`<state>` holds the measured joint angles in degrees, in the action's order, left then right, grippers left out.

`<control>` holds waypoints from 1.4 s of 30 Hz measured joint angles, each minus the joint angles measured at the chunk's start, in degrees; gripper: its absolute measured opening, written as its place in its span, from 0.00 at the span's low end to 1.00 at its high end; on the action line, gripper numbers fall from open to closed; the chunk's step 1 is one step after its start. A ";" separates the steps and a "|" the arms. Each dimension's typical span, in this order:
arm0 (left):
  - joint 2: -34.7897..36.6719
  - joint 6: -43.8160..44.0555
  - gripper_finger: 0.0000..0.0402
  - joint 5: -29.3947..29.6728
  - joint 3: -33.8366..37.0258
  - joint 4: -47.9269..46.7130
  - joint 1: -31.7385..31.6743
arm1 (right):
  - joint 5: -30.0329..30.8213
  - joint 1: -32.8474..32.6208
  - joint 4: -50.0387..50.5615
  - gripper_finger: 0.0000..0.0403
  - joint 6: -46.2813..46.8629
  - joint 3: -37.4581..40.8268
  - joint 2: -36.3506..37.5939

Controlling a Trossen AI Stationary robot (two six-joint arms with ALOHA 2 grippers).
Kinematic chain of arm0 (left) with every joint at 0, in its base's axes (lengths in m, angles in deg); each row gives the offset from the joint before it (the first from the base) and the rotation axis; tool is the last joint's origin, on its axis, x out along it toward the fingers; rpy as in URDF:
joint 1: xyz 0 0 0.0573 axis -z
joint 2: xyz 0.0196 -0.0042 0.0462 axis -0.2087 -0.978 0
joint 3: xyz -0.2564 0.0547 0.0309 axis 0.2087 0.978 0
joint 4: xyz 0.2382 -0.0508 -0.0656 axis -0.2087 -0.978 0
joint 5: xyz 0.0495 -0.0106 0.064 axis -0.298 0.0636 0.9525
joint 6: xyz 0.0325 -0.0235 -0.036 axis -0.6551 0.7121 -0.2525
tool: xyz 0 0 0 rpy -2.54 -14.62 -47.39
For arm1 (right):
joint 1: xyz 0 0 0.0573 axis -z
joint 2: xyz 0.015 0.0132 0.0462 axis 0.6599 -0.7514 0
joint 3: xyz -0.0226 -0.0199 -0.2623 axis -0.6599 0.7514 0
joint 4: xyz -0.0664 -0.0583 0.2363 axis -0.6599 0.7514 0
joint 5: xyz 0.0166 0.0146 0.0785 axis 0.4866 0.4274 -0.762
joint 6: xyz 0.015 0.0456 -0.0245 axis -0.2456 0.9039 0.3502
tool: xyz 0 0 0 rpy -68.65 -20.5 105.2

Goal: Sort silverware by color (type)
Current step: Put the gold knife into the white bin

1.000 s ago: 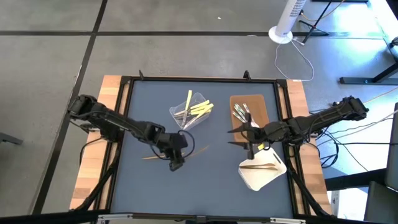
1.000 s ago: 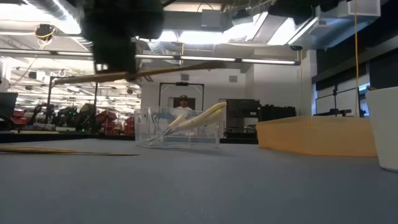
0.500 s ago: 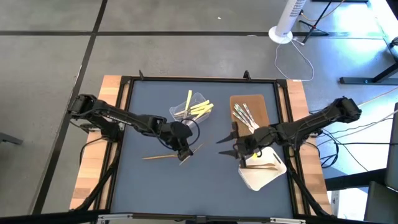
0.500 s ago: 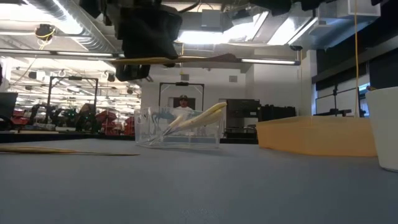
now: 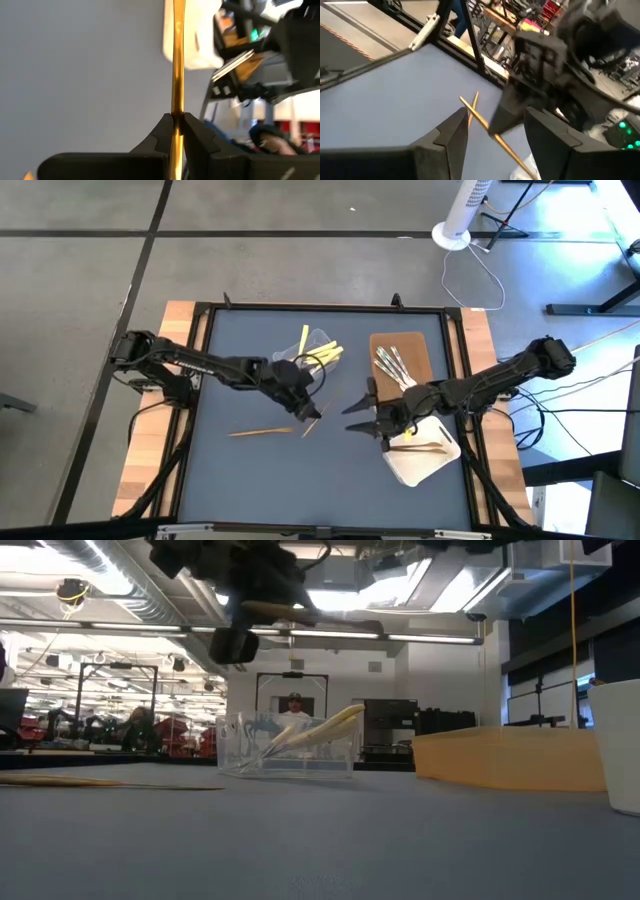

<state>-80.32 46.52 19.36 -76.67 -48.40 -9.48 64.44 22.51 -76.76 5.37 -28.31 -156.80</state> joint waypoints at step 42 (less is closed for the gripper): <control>0.00 2.19 0.06 -6.01 0.00 5.41 -1.00 | 16.27 0.07 28.35 0.45 -16.17 -23.51 -18.34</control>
<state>-80.32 48.71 13.35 -76.67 -43.00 -10.48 80.71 22.57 -48.41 -10.80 -51.82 -175.13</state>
